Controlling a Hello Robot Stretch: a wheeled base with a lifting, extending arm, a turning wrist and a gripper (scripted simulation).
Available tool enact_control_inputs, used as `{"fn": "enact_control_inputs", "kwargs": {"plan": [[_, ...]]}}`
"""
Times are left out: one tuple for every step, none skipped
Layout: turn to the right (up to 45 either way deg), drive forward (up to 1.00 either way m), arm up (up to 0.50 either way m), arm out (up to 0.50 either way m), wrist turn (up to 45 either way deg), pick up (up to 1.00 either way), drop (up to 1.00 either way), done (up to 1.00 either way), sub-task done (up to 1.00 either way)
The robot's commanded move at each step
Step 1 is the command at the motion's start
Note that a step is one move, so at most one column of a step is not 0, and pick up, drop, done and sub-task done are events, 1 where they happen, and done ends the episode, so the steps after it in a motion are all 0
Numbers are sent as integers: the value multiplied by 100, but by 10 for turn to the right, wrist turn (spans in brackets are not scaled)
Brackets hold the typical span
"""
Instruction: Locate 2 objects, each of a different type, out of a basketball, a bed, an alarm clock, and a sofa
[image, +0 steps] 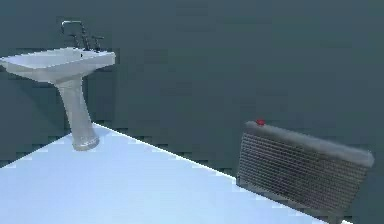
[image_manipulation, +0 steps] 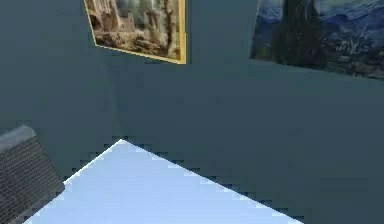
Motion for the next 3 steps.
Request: {"fn": "enact_control_inputs", "kwargs": {"plan": [[-450,0,0,0,0,0,0,0,0],[-330,0,0,0,0,0,0,0,0],[0,100,0,0,0,0,0,0,0]]}}
